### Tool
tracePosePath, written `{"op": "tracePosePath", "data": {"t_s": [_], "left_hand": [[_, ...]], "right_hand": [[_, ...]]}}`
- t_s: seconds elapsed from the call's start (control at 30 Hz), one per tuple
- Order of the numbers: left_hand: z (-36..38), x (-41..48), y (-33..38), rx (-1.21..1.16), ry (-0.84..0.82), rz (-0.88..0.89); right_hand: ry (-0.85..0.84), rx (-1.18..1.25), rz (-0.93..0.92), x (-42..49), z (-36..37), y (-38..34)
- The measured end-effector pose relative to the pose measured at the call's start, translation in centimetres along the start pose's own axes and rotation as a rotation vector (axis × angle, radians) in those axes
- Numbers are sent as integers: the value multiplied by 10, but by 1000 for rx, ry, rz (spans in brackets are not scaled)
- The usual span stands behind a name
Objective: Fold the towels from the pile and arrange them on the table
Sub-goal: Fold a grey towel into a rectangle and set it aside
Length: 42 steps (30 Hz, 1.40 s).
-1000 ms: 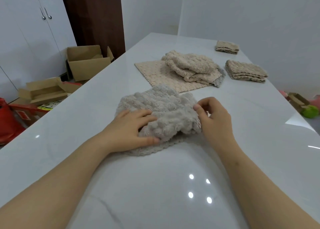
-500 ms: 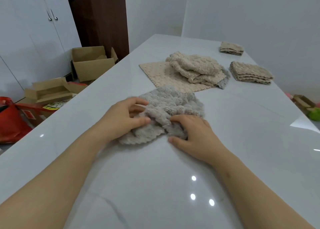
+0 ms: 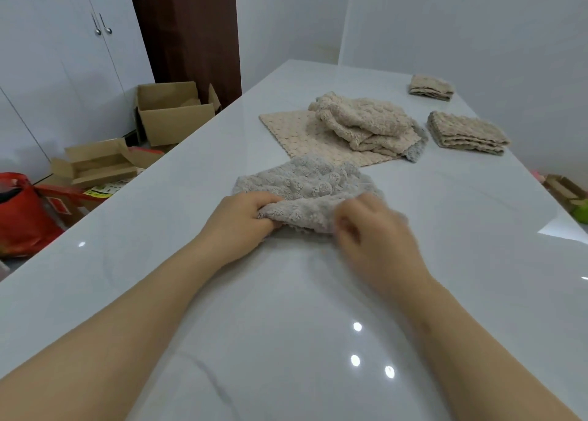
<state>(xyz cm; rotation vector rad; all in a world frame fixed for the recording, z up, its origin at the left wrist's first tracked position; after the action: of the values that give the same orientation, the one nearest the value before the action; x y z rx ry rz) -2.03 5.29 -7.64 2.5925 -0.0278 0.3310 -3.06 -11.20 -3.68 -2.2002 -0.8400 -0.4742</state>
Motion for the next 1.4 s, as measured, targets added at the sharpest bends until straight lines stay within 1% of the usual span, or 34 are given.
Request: {"op": "tracePosePath", "data": {"t_s": [0.03, 0.07, 0.1, 0.2, 0.3, 0.43, 0.5, 0.57, 0.63, 0.67, 0.73, 0.8, 0.83, 0.9, 0.93, 0.97, 1.03, 1.1, 1.13, 1.2, 1.27, 1.33, 1.37, 1.4], "left_hand": [[-2, 0, -2, -35, 13, -11], [-4, 0, -3, -68, 19, -17], [-6, -1, -3, -95, 13, -16], [-7, -3, 1, -100, -37, 20], [-7, -6, 9, -81, -63, 72], [-2, -6, 10, -27, -83, 71], [-7, -5, 8, -116, -38, 38], [-13, -6, 8, -299, -2, -6], [-12, -9, 15, -432, -42, 6], [-9, -11, 20, -452, -92, 37], [-1, -18, 33, -363, -194, 147], [2, -23, 41, -222, -210, 230], [-3, -22, 41, -151, -159, 243], [-18, -17, 36, 24, 4, 248], [-22, -15, 34, 99, 48, 248], [-19, -12, 31, 145, 40, 246], [7, -8, 22, 268, -124, 256], [36, -11, 12, 528, -301, 276], [40, -12, 8, 598, -320, 266], [33, -7, 3, 625, -289, 220], [23, -5, 5, 622, -267, 209], [9, -5, 4, 595, -199, 175], [-3, -4, 1, 556, -128, 120], [-15, -3, -4, 510, -43, 52]], "right_hand": [[-190, 26, 37, -4, 24, 3], [-312, 19, 62, -8, 39, 8], [-342, 2, 69, -9, 44, 13], [-271, -70, 54, -1, 36, 18], [-268, -95, 50, -1, 38, 20], [-243, -99, 61, -1, 38, 22], [-227, -75, 48, 0, 37, 21], [-189, -4, 38, 2, 31, 17], [-150, 34, 33, 4, 27, 15], [-120, 41, 27, 4, 24, 14], [-46, 62, 7, 6, 15, 14], [8, 131, 7, 7, 8, 16], [33, 173, 15, 7, 4, 18], [107, 250, 39, 8, -5, 23], [152, 286, 61, 8, -10, 26], [196, 317, 82, 8, -16, 28], [268, 378, 87, 8, -27, 28], [272, 412, 74, 9, -35, 25], [234, 420, 89, 11, -36, 25], [72, 447, 172, 16, -31, 30], [-205, 462, 328, 13, -15, 41], [-488, 438, 515, -4, 4, 52], [-538, 408, 575, -10, 7, 57], [-492, 370, 599, -10, 4, 63]]}}
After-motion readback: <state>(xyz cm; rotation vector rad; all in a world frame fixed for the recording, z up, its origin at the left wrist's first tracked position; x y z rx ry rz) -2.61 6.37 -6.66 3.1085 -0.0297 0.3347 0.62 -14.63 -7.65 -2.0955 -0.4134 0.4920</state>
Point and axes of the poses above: each hand's wrist, its own x-axis towards the middle knuckle, its own z-axis out of the palm, y = z × x, the point moved 10 cm from there along x, towards the middle knuckle, and after that the axes turned 15 degrees about x, right-handed, at the moved point
